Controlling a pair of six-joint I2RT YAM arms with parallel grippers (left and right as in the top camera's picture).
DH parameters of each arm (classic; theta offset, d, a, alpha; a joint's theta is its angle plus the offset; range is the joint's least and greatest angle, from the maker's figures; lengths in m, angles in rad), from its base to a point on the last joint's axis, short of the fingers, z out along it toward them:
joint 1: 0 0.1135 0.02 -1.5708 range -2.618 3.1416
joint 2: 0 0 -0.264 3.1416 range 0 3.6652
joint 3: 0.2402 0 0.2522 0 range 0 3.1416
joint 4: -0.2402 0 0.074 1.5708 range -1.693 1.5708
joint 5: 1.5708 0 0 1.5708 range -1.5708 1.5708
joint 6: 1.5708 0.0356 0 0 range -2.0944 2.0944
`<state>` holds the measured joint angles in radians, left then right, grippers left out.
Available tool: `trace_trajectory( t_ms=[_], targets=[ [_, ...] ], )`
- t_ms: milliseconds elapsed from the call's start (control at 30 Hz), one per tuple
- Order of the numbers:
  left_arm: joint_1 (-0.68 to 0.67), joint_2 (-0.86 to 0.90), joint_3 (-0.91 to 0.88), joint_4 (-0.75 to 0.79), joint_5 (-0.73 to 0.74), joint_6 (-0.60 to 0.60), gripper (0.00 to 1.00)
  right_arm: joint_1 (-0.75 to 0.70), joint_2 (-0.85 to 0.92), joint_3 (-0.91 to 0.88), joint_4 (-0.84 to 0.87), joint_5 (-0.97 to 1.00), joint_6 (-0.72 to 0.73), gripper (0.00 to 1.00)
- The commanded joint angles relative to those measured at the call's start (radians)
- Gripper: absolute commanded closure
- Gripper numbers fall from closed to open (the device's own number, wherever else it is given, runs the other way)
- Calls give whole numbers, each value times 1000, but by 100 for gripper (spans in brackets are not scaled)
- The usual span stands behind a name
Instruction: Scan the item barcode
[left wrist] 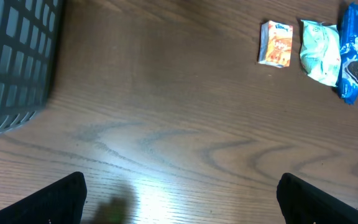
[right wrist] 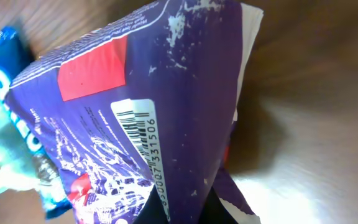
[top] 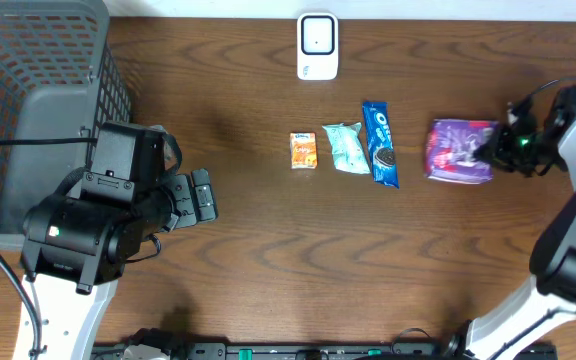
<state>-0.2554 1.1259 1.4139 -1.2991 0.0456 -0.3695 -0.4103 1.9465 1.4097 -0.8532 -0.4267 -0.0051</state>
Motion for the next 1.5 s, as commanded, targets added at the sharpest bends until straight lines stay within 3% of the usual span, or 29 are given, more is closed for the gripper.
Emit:
trace_trajectory(
  t_ms=[0, 267, 367, 500, 800, 900, 967, 1000, 1033, 1233, 1367, 1467],
  targets=[
    [4, 4, 3, -2, -13, -6, 2, 64, -177, 16, -5, 369, 130, 99],
    [4, 4, 3, -2, -13, -6, 2, 344, -244, 3, -26, 1228, 408, 99],
    [4, 4, 3, -2, -13, -6, 2, 428, -195, -33, -37, 1418, 477, 99],
    [4, 4, 3, -2, -13, -6, 2, 504, -82, -71, -30, 1514, 525, 97],
    [4, 4, 3, -2, -13, -6, 2, 704, 89, -71, -28, 1427, 525, 67],
    [4, 4, 3, -2, -13, -6, 2, 772, 84, -61, 9, 1368, 525, 64],
    [4, 4, 3, -2, -13, -6, 2, 807, 84, -39, 26, 1307, 524, 42],
    [4, 4, 3, -2, -13, -6, 2, 815, 84, -26, 27, 1275, 523, 36],
    [4, 4, 3, -2, -13, -6, 2, 824, 84, 0, 26, 1214, 506, 37],
    [4, 4, 3, -2, -13, -6, 2, 769, 16, 107, -33, 1033, 464, 27],
    [4, 4, 3, -2, -13, -6, 2, 645, -63, 158, -37, 841, 344, 1],
    [4, 4, 3, -2, -13, -6, 2, 509, -104, 161, -27, 613, 216, 1]
  ],
)
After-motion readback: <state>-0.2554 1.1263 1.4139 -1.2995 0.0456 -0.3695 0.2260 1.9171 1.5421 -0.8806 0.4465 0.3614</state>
